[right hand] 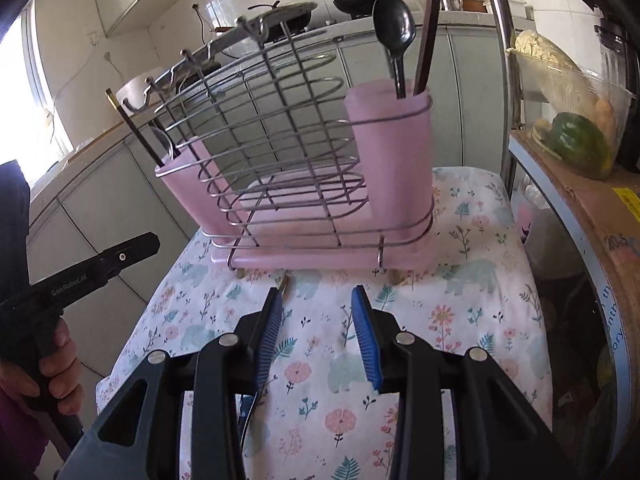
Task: Organize utensils
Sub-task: 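Open both tools and move them down to the light wooden chopstick on the cloth, then grasp the light wooden chopstick with the left tool while the right grasps a thin black stick, then lift the wooden chopstick with the left tool while the right lifts the black stick over the holder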
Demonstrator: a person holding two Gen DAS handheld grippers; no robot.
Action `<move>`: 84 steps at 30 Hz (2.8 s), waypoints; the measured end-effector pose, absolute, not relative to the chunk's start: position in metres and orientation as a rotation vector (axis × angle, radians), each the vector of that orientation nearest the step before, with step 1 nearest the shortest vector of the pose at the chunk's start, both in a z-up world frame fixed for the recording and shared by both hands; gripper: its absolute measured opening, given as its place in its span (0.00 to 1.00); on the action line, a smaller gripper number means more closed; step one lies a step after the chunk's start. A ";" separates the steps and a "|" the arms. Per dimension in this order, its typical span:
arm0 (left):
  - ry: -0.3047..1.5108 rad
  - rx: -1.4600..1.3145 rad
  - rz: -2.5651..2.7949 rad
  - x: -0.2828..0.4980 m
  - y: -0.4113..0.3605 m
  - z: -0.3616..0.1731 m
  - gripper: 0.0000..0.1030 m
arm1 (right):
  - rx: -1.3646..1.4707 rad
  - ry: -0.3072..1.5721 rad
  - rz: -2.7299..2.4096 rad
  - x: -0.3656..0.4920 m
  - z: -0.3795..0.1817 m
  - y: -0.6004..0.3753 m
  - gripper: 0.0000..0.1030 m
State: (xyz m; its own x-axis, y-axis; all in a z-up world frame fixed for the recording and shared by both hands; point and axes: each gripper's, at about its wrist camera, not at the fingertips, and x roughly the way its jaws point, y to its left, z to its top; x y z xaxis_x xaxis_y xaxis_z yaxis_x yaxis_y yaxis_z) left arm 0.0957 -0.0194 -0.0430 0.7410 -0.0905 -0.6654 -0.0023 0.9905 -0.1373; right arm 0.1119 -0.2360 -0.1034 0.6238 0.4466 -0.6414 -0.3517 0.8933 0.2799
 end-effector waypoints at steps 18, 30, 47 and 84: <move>1.100 -0.220 -0.158 0.121 -0.027 -0.092 0.21 | 0.265 0.991 0.466 0.121 -0.129 -0.247 0.34; 1.224 -0.227 -0.191 0.154 -0.051 -0.115 0.21 | 0.393 1.083 0.490 0.131 -0.145 -0.261 0.34; 1.250 -0.191 -0.132 0.168 -0.048 -0.130 0.05 | 0.474 1.353 0.672 0.152 -0.181 -0.215 0.28; 0.883 -0.317 -0.197 0.085 0.036 -0.027 0.05 | 0.378 1.122 0.695 0.142 -0.132 -0.187 0.02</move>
State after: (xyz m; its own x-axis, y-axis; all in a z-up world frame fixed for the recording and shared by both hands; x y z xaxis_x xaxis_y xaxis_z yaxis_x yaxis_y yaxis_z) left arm 0.0852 0.0361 -0.0267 0.6211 -0.2977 -0.7250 0.0384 0.9355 -0.3512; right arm 0.1424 -0.1872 -0.1316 0.2574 0.6770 -0.6896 -0.3154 0.7334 0.6022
